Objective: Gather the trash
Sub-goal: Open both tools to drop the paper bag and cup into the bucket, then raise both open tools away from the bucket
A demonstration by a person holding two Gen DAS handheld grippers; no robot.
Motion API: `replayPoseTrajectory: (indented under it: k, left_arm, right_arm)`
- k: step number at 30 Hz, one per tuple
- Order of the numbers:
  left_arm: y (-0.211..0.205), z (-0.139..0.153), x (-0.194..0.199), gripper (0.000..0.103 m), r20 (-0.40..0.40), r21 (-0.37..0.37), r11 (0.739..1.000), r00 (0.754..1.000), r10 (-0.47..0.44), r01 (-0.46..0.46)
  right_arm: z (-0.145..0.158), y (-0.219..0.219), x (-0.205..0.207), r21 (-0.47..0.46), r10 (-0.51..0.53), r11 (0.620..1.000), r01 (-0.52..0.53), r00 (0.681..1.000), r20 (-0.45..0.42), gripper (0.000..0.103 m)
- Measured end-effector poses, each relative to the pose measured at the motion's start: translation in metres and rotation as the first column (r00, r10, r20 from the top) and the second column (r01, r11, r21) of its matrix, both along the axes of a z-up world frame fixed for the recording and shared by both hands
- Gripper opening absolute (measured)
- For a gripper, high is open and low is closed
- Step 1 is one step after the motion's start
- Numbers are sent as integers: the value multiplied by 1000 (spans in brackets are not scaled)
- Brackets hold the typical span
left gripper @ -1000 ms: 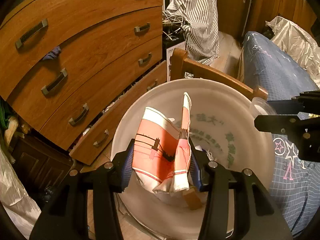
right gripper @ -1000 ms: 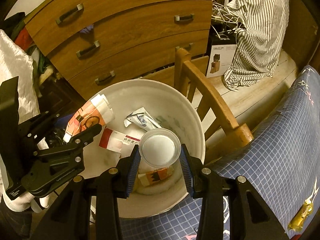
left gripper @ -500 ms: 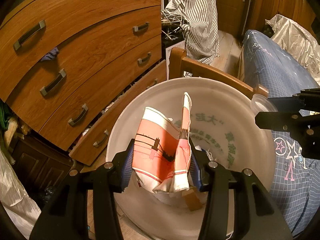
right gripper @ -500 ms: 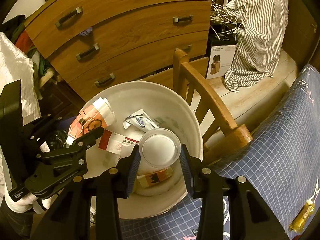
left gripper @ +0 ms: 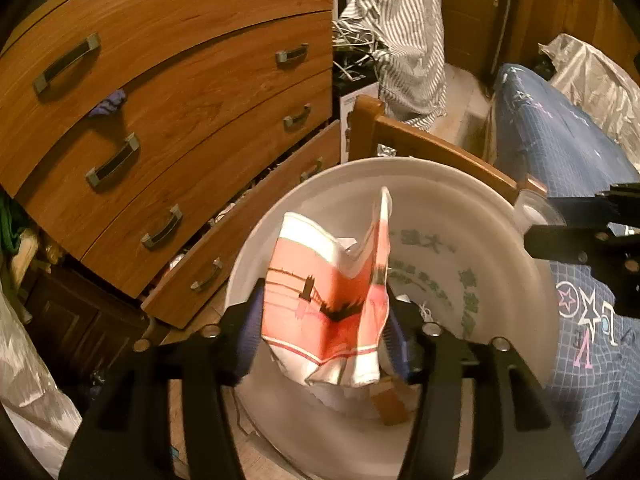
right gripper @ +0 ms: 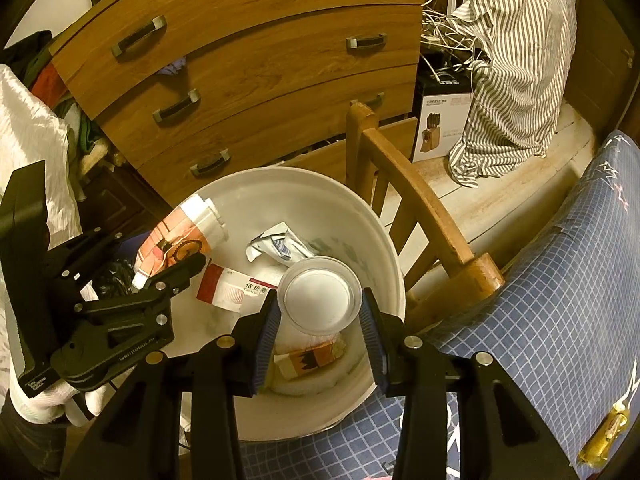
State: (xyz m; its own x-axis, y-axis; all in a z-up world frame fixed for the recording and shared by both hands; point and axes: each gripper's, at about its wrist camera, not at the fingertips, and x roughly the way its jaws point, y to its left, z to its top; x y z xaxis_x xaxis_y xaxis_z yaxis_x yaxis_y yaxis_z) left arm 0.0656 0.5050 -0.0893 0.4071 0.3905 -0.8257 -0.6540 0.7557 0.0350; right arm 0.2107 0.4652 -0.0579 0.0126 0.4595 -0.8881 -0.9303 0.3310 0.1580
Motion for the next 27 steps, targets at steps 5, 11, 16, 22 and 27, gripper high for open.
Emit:
replayPoseTrajectory:
  k: [5,11,16,22,27]
  left_arm:
    - [2,2,-4,67,16,5,1000,1000,12,-12]
    - [-3,10,-9,72,51,2,1000,999,19,-19]
    - [-17,39,-36,84,167,28,998,985,47,-52]
    - [-55,86,-88,97,337,167,972,936,102,-167]
    - [-91,108,-121,97,423,212,951,899,118,-224]
  right_arm:
    - [4,-3,2,19,0,1000,0,1000,-3,61]
    - [18,-12,-4,81,6,997,-5,1000,-8,63]
    - [51,-55,-23,245,-18,969,8,999,38,74]
    - [82,-132,-69,422,-67,906,-18,980,186,83]
    - [96,-193,-99,518,-115,855,-31,962,246,90]
